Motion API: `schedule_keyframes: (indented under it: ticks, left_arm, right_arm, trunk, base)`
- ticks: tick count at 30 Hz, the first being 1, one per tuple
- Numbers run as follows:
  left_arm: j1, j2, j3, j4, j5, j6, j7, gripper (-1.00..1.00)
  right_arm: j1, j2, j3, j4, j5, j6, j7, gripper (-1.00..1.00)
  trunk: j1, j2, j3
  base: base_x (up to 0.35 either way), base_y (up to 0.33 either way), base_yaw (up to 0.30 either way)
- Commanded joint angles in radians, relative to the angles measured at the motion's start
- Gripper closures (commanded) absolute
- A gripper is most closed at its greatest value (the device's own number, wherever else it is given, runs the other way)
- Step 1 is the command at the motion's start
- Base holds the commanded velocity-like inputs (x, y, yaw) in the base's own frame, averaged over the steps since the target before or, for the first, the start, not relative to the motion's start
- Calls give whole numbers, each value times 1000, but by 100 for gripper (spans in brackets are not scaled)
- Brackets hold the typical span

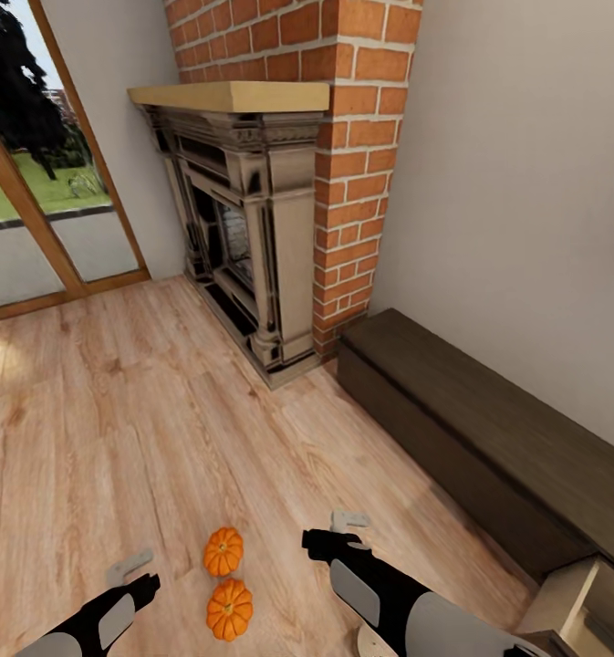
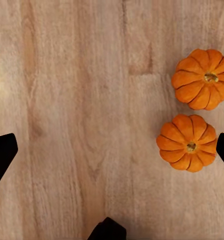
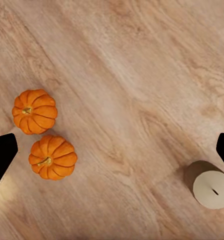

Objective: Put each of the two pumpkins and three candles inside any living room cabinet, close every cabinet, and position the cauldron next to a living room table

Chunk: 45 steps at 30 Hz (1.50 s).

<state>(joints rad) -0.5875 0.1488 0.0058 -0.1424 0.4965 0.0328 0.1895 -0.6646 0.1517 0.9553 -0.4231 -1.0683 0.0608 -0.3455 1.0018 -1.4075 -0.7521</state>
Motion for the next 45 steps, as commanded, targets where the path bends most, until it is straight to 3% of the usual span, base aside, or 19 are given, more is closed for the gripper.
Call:
schedule_keyframes:
  ticks: [1,11,22,25,28,29,33,37,45]
  left_arm:
    - [0,0,0,-2,0,4,3,-100]
    - [0,-2,-2,-2,-13,3,2,-100]
    - [-1,-3,0,-30,-1,35,-8,-100]
    - [-2,1,0,-126,-1,173,-58,-100]
    - [-2,38,7,-308,7,383,-104,-100]
    - [-2,46,11,-341,13,418,-108,-100]
    - [-2,89,81,-529,99,628,-122,-100]
    - [-2,109,116,-618,133,701,-125,-100]
    - [-2,114,126,-695,149,804,-125,-100]
  right_arm:
    - [-1,-1,7,-2,-2,4,1,-100]
    - [-1,-1,7,-2,-2,4,12,-100]
    - [-1,0,5,-1,0,-12,13,-100]
    - [-1,0,4,0,-3,-38,12,-100]
    - [-1,0,4,0,-4,-47,11,-100]
    - [-1,0,4,0,-4,-47,11,-100]
    - [-1,0,3,1,-6,-55,11,-100]
    - [-1,0,2,1,-7,-57,11,-100]
    - [-1,1,2,16,-9,-93,11,-100]
  trunk:
    - [0,0,-1]
    - [0,0,-1]
    - [0,0,-1]
    - [4,-7,-4]
    - [4,-7,-4]
    - [4,-7,-4]
    - [12,-21,-10]
    - [27,-49,-23]
    - [58,-105,-48]
  base:
    - [-80,0,9]
    - [-95,0,2]
    - [-2,0,0]
    - [0,0,0]
    - [0,0,0]
    - [0,0,0]
    - [0,0,0]
    - [0,0,0]
    - [0,0,0]
